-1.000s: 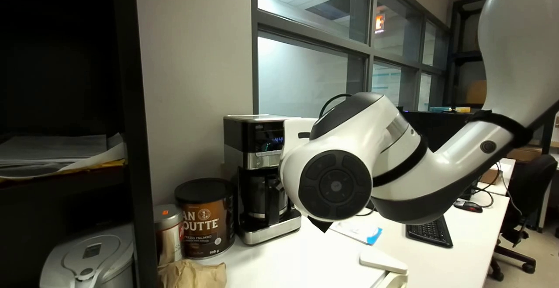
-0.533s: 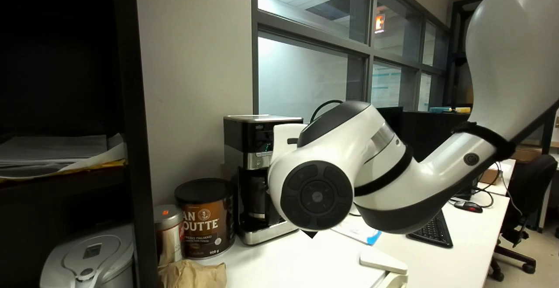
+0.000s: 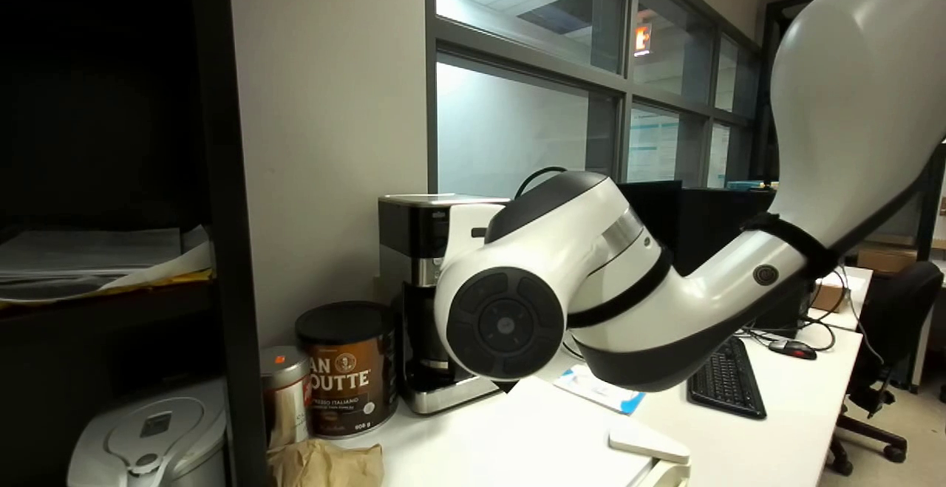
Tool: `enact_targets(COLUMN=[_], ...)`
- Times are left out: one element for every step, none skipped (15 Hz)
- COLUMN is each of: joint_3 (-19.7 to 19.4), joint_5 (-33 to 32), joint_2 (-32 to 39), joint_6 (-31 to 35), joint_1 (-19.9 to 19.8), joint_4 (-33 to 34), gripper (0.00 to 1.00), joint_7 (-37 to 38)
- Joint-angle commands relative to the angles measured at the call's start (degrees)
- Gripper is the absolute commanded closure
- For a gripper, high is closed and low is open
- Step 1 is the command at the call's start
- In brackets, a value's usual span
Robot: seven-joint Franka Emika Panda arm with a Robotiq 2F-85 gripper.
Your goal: Turn on the coffeemaker
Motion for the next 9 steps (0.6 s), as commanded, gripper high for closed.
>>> enact_targets(joint_3=[-1.7,-1.9,-2.1,-2.2,-2.4,-2.5,-2.6,-2.7,-2.7], joint_5=[0.8,0.8,0.9,0.9,1.0,1.0,1.0,1.1,1.1], joint_2=[3.0,3.4,3.6,3.9,4.3,4.6,4.8,5.0,5.3], joint_6=[-0.5,-0.5,-0.5,-0.5,-0.6,-0.5,-0.5,-0.5,-0.5], joint_1=[1.2,1.2,1.2,1.2,1.3,1.3,1.3,1.3,1.4], joint_4=[5.2,5.7,6.2,6.6,7.2,7.7,8.1,8.5,9.0], gripper=[1.0,1.0,1.0,1.0,1.0,1.0,1.0,1.0,1.0], joint_7=[-1.2,-1.2,-1.2,-1.2,-1.3,-1.4,-1.4,-1.4,-1.4])
